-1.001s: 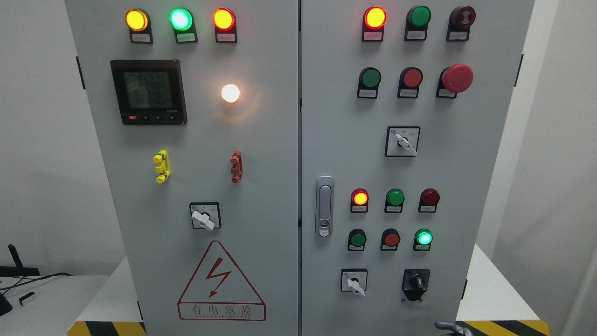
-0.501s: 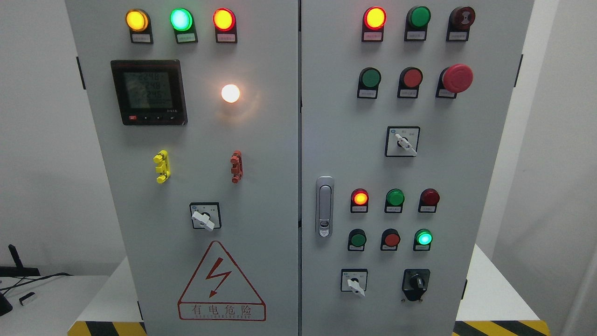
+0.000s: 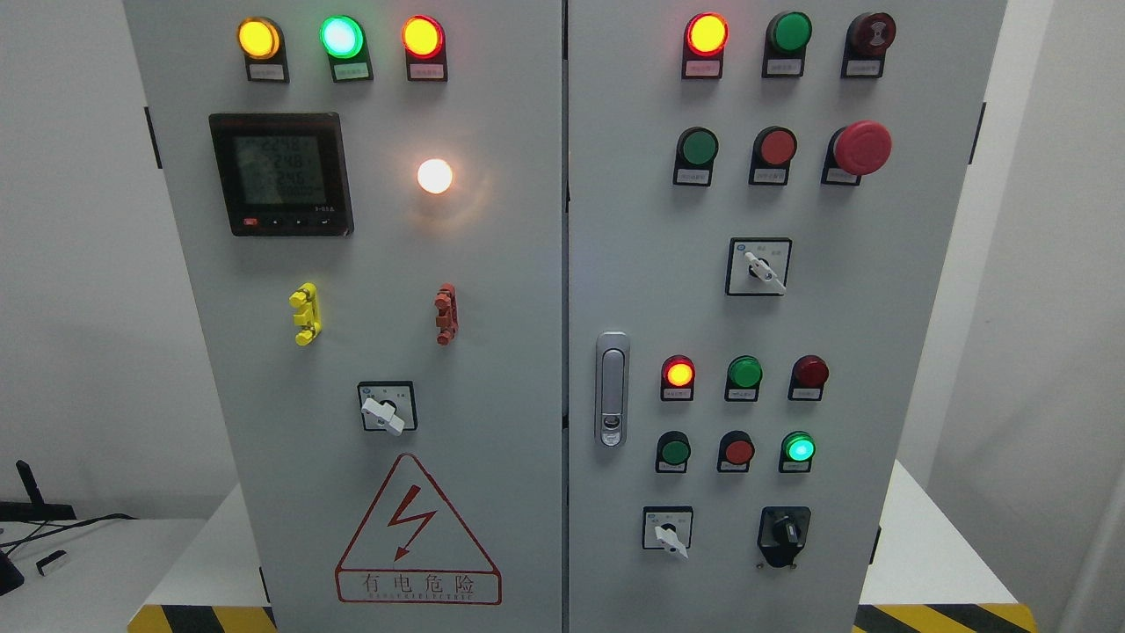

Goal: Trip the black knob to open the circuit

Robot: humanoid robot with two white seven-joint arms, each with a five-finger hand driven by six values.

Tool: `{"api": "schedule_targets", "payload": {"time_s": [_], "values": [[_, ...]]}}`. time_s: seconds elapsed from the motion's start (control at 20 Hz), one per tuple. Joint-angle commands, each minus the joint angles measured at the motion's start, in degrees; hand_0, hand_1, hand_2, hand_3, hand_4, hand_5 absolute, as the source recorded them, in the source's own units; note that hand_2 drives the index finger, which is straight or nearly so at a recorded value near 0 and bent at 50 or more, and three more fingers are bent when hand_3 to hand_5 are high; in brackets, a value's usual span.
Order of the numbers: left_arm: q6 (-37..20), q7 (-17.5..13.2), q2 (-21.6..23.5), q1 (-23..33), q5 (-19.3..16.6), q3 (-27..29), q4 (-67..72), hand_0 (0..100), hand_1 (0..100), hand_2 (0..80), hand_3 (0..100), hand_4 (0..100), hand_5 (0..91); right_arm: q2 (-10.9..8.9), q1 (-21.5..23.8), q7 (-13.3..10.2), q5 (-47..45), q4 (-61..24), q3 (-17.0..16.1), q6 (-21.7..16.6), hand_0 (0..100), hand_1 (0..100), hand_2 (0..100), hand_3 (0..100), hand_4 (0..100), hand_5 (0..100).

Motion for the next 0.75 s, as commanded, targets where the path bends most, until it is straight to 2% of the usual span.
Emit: {"api": "schedule_targets", "payload": {"time_s": [0.0,0.7], "values": [[0.03,-0.01,-0.05,0.00,-1.76,0.00,0.05,12,39,0.0,0,0,0.0,-2.54,0.12,0.05,-1.79,-1.98,-0.26,0.27,12,0,0,8,2,0],[0.03,-0.01,0.03,0.00,-1.76,0.00,0.05,12,39,0.0,0,0,0.0,-2.71,0.74,0.05,-2.93,-4.80,-0.44,0.19,12,0,0,10,4,1]]}}
